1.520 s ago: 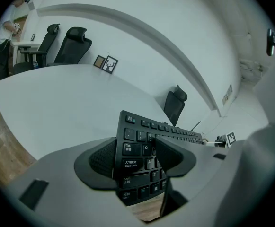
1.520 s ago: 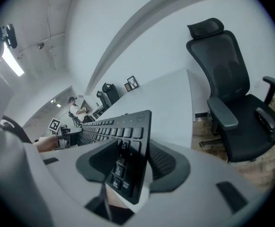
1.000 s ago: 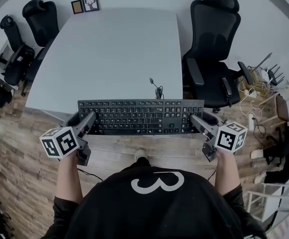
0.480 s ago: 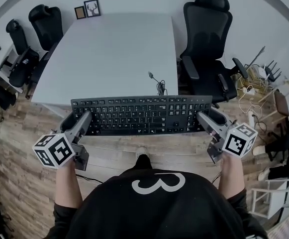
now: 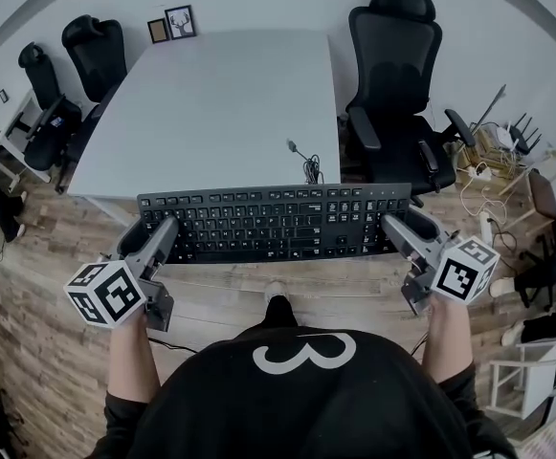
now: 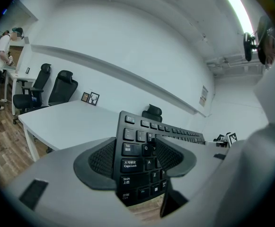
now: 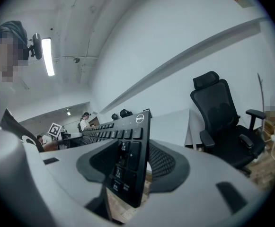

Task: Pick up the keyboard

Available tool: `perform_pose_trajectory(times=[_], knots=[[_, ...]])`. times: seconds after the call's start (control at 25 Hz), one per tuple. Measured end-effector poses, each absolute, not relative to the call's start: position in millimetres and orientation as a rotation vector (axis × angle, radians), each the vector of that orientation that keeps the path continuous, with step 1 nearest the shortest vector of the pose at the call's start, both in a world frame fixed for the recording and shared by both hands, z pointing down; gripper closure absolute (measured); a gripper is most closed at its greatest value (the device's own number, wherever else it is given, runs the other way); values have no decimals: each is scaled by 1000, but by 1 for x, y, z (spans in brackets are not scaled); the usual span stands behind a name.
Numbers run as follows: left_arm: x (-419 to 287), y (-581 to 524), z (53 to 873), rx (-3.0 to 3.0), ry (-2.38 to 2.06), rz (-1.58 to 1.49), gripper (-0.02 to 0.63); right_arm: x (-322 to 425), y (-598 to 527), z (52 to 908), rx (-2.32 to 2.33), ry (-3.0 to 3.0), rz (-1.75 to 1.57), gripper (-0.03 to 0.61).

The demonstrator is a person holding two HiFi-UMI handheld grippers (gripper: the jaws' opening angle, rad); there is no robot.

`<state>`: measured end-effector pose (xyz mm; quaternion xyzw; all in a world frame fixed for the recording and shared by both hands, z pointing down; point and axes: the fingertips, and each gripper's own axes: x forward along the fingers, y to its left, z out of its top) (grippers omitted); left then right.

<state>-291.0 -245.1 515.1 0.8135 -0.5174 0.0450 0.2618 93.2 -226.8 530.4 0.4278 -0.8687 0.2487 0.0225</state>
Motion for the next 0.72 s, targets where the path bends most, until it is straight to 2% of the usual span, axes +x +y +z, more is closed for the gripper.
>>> perform_pose_trajectory(times=[0.72], knots=[[-289, -242, 501, 2200, -1408, 145, 353, 95, -224, 523, 1324, -2734, 790, 390]])
